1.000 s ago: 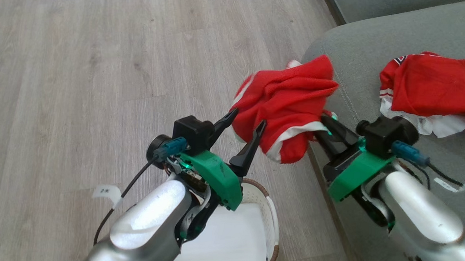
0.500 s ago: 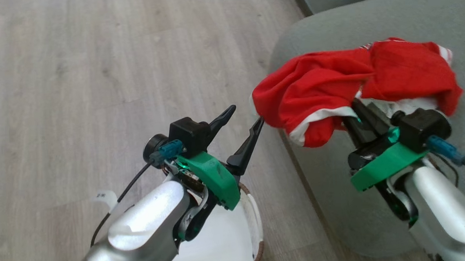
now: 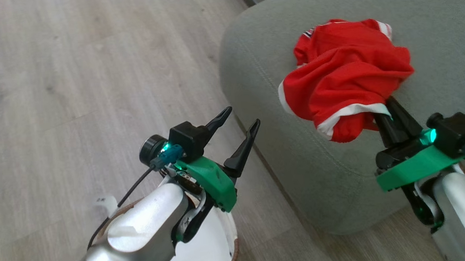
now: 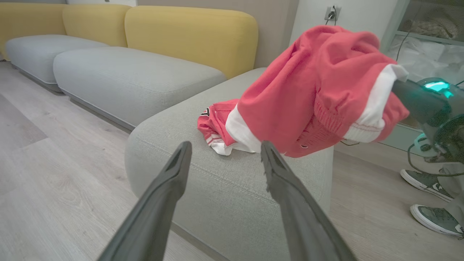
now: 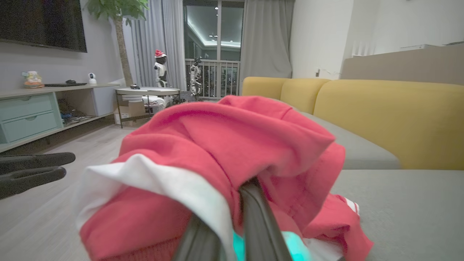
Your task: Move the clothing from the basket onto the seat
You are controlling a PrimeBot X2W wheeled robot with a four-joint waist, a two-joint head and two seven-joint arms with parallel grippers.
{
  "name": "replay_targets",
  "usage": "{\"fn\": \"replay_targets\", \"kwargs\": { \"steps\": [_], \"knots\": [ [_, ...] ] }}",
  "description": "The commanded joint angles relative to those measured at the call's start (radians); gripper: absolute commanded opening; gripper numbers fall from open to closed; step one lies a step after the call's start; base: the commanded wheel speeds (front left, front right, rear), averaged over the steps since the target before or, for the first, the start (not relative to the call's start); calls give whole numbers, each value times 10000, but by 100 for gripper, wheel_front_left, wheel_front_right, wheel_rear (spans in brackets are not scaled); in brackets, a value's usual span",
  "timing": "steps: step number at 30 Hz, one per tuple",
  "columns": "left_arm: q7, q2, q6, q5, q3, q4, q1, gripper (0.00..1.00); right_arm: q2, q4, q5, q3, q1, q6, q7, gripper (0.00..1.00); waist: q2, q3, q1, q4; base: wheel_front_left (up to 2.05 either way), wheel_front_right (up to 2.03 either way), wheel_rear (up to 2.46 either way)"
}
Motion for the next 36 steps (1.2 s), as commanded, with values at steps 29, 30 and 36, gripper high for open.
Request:
{"fn": "replay_targets", "kwargs": {
  "steps": [29, 30, 36],
  "knots": [
    [-372, -137, -284, 298, 67, 208, -1068, 100, -280, -756, -102, -1094, 64, -2, -67, 0, 0, 556, 0, -1493, 0, 0, 0],
    [-367, -143, -285, 320, 50, 202, -1105, 100, -346, -642, -94, -1067, -116, -2, -67, 0, 0, 611, 0, -1498, 0, 0, 0],
    [-257, -97, -231, 472, -35, 92, -1342, 100, -748, 181, 283, -873, -1642, -2, -67, 0, 0, 1072, 0, -1496, 0, 0, 0]
  ]
}}
